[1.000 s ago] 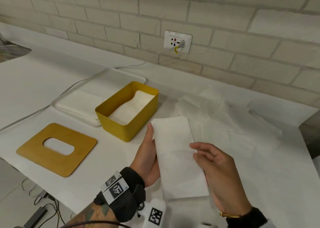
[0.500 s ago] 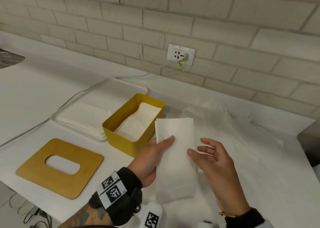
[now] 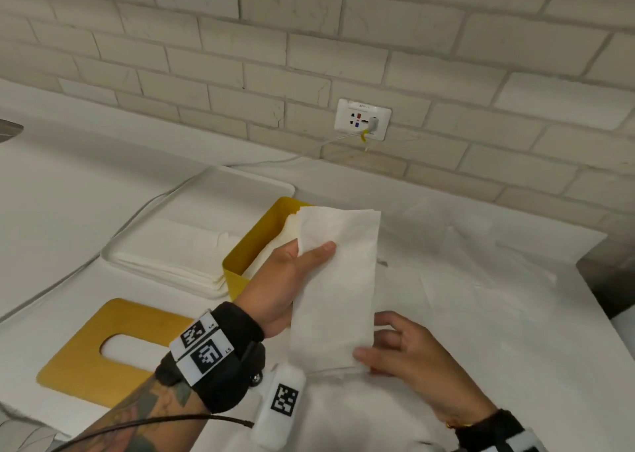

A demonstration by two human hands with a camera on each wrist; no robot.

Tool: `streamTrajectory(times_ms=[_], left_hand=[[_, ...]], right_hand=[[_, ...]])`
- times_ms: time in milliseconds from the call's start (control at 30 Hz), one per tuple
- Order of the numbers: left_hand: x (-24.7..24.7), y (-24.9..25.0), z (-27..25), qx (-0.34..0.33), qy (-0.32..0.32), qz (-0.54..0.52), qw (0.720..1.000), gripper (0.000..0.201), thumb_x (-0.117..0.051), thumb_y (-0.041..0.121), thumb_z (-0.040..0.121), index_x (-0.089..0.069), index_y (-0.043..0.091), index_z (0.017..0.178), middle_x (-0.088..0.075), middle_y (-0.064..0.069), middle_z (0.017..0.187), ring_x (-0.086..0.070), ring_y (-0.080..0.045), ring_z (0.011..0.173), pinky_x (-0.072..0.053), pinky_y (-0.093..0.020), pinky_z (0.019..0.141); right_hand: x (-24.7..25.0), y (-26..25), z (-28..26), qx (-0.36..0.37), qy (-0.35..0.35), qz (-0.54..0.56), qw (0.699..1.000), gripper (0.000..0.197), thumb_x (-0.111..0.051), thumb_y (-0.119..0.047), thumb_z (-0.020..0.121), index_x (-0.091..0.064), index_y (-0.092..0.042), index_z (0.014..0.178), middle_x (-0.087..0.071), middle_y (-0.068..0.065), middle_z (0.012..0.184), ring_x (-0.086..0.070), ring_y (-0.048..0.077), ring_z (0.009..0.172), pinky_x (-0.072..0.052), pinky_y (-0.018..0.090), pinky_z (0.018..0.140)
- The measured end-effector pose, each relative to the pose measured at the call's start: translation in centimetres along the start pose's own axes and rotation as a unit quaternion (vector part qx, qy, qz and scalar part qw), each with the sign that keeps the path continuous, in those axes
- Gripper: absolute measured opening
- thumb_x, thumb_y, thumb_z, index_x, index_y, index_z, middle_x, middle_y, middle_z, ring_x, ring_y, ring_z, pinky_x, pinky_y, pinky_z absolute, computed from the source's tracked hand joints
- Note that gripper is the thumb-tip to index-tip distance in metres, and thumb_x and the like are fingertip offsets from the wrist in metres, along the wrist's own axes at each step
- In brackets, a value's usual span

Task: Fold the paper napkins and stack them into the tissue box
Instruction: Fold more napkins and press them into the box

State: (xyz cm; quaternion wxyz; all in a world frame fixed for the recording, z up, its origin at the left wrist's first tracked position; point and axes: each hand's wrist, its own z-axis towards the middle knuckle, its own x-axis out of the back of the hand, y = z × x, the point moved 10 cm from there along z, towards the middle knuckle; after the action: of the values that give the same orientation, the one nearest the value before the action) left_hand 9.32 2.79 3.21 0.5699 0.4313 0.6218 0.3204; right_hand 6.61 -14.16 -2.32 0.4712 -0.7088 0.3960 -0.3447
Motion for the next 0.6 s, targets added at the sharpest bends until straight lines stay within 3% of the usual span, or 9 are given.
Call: streamTrajectory(times_ms=[67,133,200,300,400,467,533,600], left_hand=[[-0.6,-0.7,-0.2,0.013,-0.018,0.006,1.000,0.032,-0.060,0.021,0.099,-0.065,0.005,0.127,-0.073,-0.019,0.121,-0.071,-0.035,0.108,-0.058,-0.047,0.095],[-1.5,-1.1,-0.2,0.013,-0.024,0.034,0.999,0.032,-0.062,0.023,0.098,-0.066,0.006,0.125,-0.074,-0.017,0.118,-0.071,-0.035,0.109,-0.058,-0.048,0.095],[-2.0,-0.4,-0.5,-0.041,-0.004,0.127,0.991,0.026,-0.064,0.024,0.099,-0.067,0.013,0.122,-0.076,-0.007,0.114,-0.072,-0.026,0.108,-0.059,-0.043,0.092],[-2.9,0.4,-2.1,-0.135,0.022,0.228,0.964,0.028,-0.062,0.021,0.101,-0.057,0.023,0.128,-0.072,0.007,0.120,-0.068,-0.007,0.110,-0.055,-0.029,0.094],[-3.9,-2.3,-3.0,-0.138,-0.018,0.277,0.951,0.042,-0.056,0.007,0.102,-0.045,0.027,0.138,-0.063,0.012,0.128,-0.060,0.003,0.116,-0.050,-0.022,0.099],[-3.9,-4.0,-3.3,-0.131,-0.024,0.305,0.943,0.046,-0.050,-0.002,0.101,-0.042,0.023,0.138,-0.061,0.013,0.125,-0.060,0.006,0.113,-0.051,-0.025,0.100],[-4.3,-3.9,-3.9,-0.154,-0.023,0.306,0.939,0.044,-0.045,-0.008,0.100,-0.042,0.016,0.137,-0.061,0.012,0.120,-0.060,0.006,0.109,-0.050,-0.023,0.096],[-4.8,-2.6,-4.8,-0.200,-0.009,0.301,0.933,0.042,-0.044,-0.007,0.101,-0.043,0.017,0.135,-0.060,0.013,0.120,-0.059,0.008,0.111,-0.047,-0.014,0.095]], right_hand=[[0.8,-2.0,0.1,0.037,0.028,0.023,0.999,0.055,-0.089,-0.032,0.074,-0.065,-0.016,0.121,-0.077,0.006,0.109,-0.073,0.022,0.104,-0.057,0.035,0.090],[1.0,-3.8,0.2,0.068,0.059,0.052,0.995,0.039,-0.078,-0.023,0.086,-0.065,-0.015,0.122,-0.077,0.003,0.113,-0.072,0.021,0.107,-0.056,0.039,0.093],[1.6,-4.9,0.0,0.093,0.120,0.064,0.986,0.023,-0.064,-0.010,0.097,-0.067,-0.017,0.118,-0.077,0.001,0.110,-0.073,0.020,0.105,-0.057,0.042,0.093],[2.9,-4.7,-1.5,0.126,0.211,0.092,0.965,0.024,-0.056,-0.003,0.099,-0.068,-0.019,0.112,-0.077,0.000,0.109,-0.073,0.021,0.104,-0.056,0.049,0.096],[2.8,-3.4,-2.9,0.137,0.264,0.086,0.951,0.023,-0.055,-0.006,0.097,-0.067,-0.024,0.106,-0.075,0.001,0.108,-0.070,0.023,0.105,-0.053,0.057,0.098],[2.2,-2.8,-3.5,0.141,0.286,0.075,0.945,0.021,-0.055,-0.010,0.094,-0.066,-0.025,0.103,-0.074,0.004,0.106,-0.069,0.027,0.104,-0.052,0.061,0.096],[1.8,-3.4,-4.2,0.161,0.290,0.070,0.941,0.024,-0.054,-0.006,0.097,-0.066,-0.024,0.106,-0.074,0.003,0.107,-0.069,0.025,0.105,-0.053,0.058,0.097],[1.8,-4.6,-5.3,0.199,0.287,0.069,0.934,0.026,-0.053,-0.001,0.100,-0.064,-0.021,0.112,-0.074,0.001,0.108,-0.070,0.020,0.105,-0.056,0.046,0.096]])
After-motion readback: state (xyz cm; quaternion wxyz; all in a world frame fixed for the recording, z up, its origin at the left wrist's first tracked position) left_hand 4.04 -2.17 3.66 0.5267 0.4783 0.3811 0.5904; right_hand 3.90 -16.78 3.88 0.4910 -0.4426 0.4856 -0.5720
